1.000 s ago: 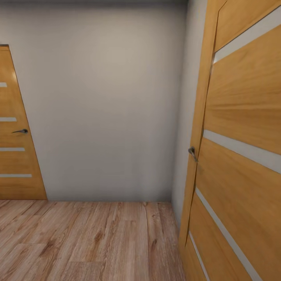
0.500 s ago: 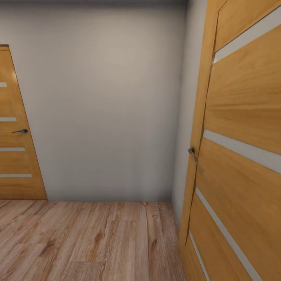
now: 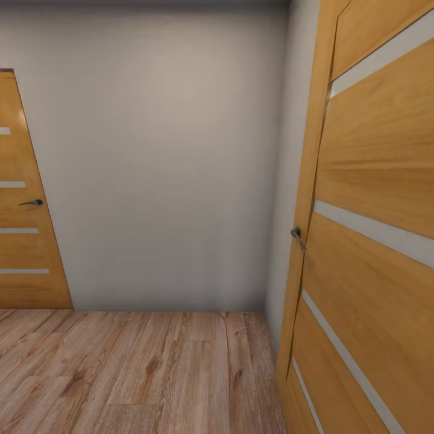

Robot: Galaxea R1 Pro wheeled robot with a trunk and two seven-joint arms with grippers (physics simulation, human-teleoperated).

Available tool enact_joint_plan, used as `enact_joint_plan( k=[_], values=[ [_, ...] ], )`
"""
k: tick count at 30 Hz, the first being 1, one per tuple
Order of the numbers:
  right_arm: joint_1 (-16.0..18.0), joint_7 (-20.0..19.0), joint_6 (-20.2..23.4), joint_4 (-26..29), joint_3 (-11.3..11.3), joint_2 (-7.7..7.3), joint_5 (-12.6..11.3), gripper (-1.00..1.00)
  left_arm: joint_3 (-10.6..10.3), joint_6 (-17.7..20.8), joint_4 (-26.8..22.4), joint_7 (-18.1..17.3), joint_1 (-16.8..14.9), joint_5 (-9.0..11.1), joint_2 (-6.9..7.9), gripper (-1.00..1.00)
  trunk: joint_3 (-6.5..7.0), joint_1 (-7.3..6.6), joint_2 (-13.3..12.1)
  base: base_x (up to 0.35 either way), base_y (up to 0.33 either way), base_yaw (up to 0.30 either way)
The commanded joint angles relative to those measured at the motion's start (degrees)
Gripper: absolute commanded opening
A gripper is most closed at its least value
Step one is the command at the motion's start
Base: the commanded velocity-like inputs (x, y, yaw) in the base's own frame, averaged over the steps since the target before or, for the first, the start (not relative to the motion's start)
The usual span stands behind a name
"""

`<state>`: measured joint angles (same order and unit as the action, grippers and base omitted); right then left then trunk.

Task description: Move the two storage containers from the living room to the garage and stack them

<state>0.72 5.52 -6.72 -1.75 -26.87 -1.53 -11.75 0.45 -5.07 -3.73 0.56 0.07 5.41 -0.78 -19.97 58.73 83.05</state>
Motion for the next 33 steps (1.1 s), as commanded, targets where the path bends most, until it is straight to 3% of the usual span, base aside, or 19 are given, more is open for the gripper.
enact_joint_plan(
  k=[1, 7, 17, 33],
  values=[
    [0.1, 0.0, -0.3, -0.2, -0.5, 0.03, -0.5, 1.00, 0.0, -0.1, 0.0, 0.1, 0.0, 0.6, -0.02, 1.00, -0.06, 0.00, 0.0, 0.000, 0.000, 0.000],
    [0.1, 0.3, 0.1, -0.2, -0.7, 0.18, -0.4, 1.00, 0.0, -0.1, 0.0, 0.1, 0.0, 0.6, -0.02, 1.00, -0.06, 0.00, 0.0, 0.000, 0.000, 0.027],
    [0.1, 0.2, 0.2, -0.2, -0.7, 0.17, -0.4, 1.00, 0.0, -0.1, 0.0, 0.0, 0.0, 0.6, -0.02, 1.00, -0.06, 0.00, 0.0, 0.000, 0.000, 0.224],
    [0.1, 0.1, 0.0, -0.2, -0.7, 0.38, -0.6, 1.00, 0.0, 0.0, 0.0, 0.0, 0.0, 0.5, -0.08, 1.00, -0.06, 0.00, 0.0, 0.000, 0.000, 0.013]
  ],
)
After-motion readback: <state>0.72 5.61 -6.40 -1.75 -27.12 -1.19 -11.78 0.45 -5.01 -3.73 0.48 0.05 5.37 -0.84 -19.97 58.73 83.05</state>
